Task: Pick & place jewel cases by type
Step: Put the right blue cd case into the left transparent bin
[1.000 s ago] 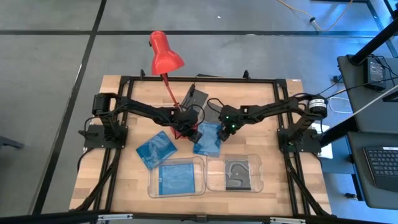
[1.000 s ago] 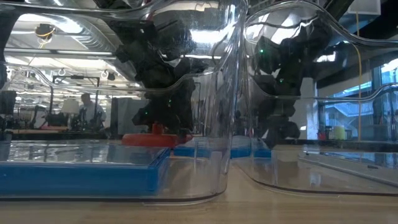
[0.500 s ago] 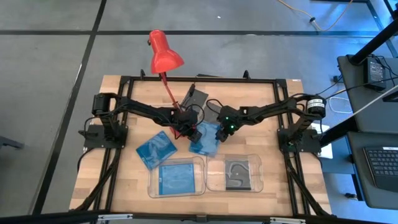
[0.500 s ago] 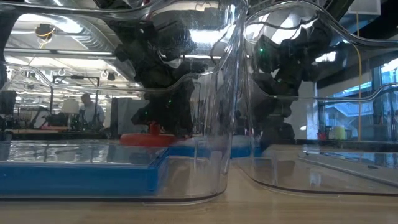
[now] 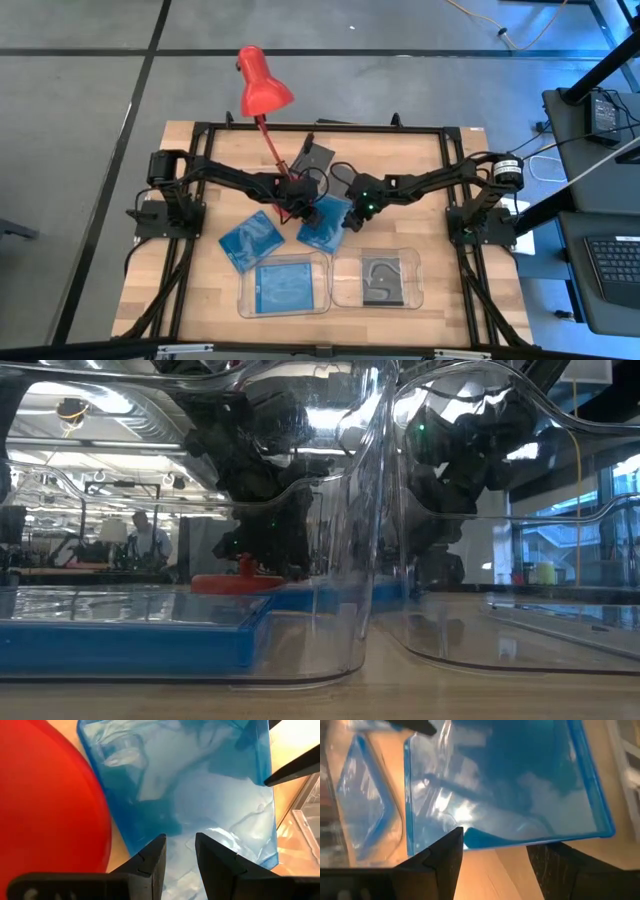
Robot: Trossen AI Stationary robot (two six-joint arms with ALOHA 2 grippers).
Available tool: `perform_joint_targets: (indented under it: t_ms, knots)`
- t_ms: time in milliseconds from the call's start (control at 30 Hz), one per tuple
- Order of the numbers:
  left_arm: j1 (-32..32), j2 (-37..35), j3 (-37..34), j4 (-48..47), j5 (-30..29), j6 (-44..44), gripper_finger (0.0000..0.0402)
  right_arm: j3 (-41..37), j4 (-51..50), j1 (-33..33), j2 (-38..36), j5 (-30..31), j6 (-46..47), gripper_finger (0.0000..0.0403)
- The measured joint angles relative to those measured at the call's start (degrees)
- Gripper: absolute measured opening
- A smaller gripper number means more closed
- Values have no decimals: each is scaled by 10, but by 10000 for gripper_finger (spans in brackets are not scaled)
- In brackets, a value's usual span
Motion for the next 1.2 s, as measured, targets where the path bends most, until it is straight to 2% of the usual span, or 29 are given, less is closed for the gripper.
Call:
perform_joint_targets:
  t_ms: [133,300,733,833,1067,1200]
  knots:
    - [-10,0,0,-2,-31,5,101,0,44,0,-1,12,6,216]
    - [-11,0,0,-3,-28,11,101,3,104,-2,-2,23,13,216]
    - [-11,1,1,-5,-27,24,101,3,55,-2,-2,4,-2,213]
    - [-11,1,1,-5,-27,24,101,3,55,-2,-2,1,-2,192]
    - [-11,0,1,-4,-25,26,101,3,51,-2,-2,-13,-15,107]
    - [-12,-10,0,1,-20,48,101,2,51,-2,-2,-27,-26,83]
